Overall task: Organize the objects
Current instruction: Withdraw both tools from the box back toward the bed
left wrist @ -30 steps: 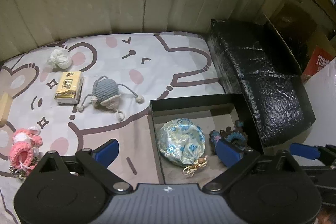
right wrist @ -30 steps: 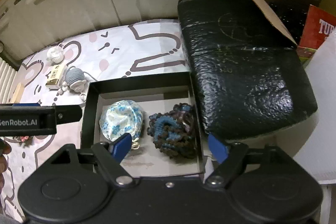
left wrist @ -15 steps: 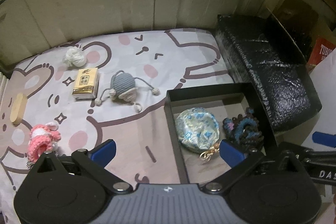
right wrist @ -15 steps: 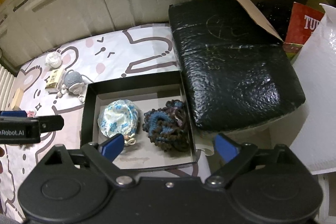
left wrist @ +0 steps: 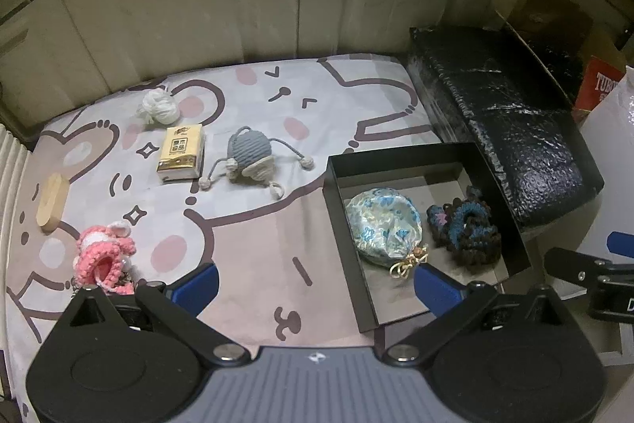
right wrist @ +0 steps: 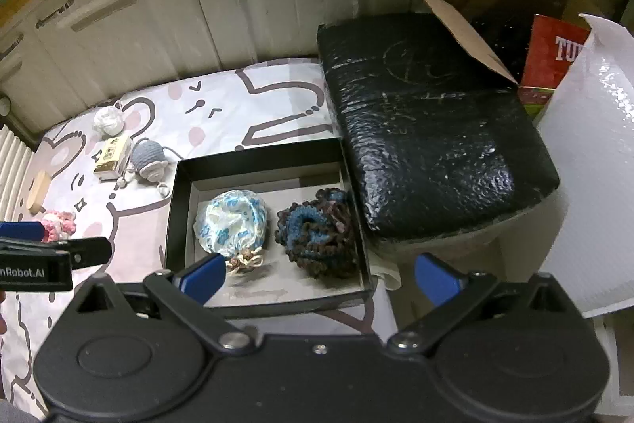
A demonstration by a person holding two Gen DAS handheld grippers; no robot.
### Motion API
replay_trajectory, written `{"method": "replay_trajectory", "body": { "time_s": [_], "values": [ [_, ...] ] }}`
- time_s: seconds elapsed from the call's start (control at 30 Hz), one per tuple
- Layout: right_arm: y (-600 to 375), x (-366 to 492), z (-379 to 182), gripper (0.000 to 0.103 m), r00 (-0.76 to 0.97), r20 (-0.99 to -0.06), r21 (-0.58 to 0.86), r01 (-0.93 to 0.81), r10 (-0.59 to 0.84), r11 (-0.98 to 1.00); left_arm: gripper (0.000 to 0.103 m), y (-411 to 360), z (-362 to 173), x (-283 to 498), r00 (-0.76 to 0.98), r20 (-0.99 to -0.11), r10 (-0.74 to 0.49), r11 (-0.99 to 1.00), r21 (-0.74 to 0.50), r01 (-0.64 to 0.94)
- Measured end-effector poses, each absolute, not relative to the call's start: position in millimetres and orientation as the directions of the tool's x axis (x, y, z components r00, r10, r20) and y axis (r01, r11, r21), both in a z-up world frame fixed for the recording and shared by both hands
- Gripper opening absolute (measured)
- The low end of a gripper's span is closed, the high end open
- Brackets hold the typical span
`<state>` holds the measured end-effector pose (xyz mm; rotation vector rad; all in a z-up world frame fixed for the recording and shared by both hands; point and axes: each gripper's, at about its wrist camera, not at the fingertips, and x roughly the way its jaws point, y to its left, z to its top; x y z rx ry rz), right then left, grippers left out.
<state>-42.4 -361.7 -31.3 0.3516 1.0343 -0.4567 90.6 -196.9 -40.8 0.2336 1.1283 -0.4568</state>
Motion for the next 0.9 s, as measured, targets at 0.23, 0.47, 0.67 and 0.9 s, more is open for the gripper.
{"method": "replay_trajectory", "body": {
  "time_s": [0.23, 0.47, 0.67, 0.9],
  "values": [
    [-355.6, -54.5, -21.4, 0.103, 0.443, -0.868, 0.055, 0.534, -0.224, 0.844, 0.103, -186.4, -33.2, 82.0, 0.366, -0.899, -0.239, 0.884, -0.046, 0.465],
    [-349.3, -63.4, -14.4, 0.103, 0.444, -0.862, 0.040, 0.540, -0.244, 0.840, 0.103, -176.1, -24.9, 76.5, 0.384, -0.892, -0.239, 0.889, -0.042, 0.456],
    [-344.4, -71.8, -8.0, 0.103, 0.461, -0.852, 0.050, 0.543, -0.248, 0.838, 0.103, -167.5, -19.7, 70.3, 0.394, -0.886, -0.243, 0.891, -0.043, 0.451],
    [-338.5, -78.4, -2.0, 0.103, 0.500, -0.831, 0.084, 0.545, -0.243, 0.834, 0.103, -150.6, -12.8, 68.1, 0.416, -0.876, -0.245, 0.899, -0.045, 0.435]
  ]
}}
